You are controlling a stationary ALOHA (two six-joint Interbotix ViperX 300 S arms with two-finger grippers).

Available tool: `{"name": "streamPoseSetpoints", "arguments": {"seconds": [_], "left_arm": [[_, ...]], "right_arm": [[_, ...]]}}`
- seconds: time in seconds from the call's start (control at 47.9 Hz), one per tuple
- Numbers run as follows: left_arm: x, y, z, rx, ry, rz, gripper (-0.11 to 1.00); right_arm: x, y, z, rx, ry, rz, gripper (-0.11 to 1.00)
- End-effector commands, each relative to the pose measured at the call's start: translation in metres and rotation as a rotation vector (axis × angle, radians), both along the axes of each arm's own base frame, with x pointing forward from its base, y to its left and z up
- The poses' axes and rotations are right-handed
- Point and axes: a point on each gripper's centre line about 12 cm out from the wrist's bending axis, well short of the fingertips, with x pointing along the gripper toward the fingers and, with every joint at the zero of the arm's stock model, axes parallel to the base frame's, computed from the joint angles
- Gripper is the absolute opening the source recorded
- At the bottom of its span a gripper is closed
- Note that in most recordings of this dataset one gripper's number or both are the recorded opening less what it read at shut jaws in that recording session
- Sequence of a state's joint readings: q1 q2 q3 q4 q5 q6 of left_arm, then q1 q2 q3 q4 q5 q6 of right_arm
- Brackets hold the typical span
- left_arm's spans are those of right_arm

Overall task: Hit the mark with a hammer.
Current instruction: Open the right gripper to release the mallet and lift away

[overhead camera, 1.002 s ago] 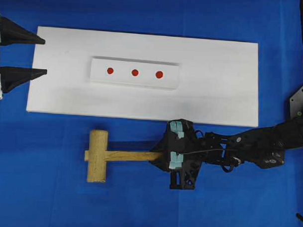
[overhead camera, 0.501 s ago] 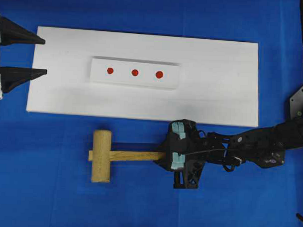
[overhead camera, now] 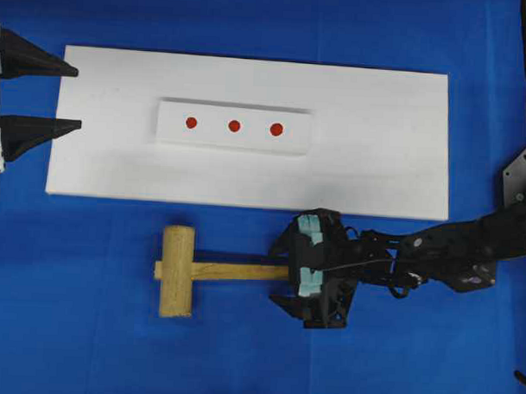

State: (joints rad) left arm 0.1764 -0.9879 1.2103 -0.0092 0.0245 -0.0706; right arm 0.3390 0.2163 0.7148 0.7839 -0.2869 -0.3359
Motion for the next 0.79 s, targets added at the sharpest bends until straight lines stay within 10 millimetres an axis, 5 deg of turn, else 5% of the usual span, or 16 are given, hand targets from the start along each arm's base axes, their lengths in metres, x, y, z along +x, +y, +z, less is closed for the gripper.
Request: {"name": "streamPoseSetpoints", "arguments": {"seconds": [0.0,0.334,0.564,0.772], "left_arm": [[0.002,0.001,0.005,0.000,-0.017,0.004,0.82],[0.002,0.001,0.004,-0.001,-0.005,0.003,0.82],[0.001,0.001,0.003,-0.002,0.004,0.003,0.82],[0.001,0.001,0.005,0.001,-0.003,0.003,0.82]], "right_arm": [[0.002,0.000,0.031,0.013,-0.075,0.009,0.86],[-0.011,-0.010,0.102,-0.033,-0.233,0.082,0.81],[-0.009,-0.032,0.113,-0.057,-0.261,0.043,0.81],[-0.007,-0.081,0.124,-0.116,-0.282,-0.055,0.81]]}}
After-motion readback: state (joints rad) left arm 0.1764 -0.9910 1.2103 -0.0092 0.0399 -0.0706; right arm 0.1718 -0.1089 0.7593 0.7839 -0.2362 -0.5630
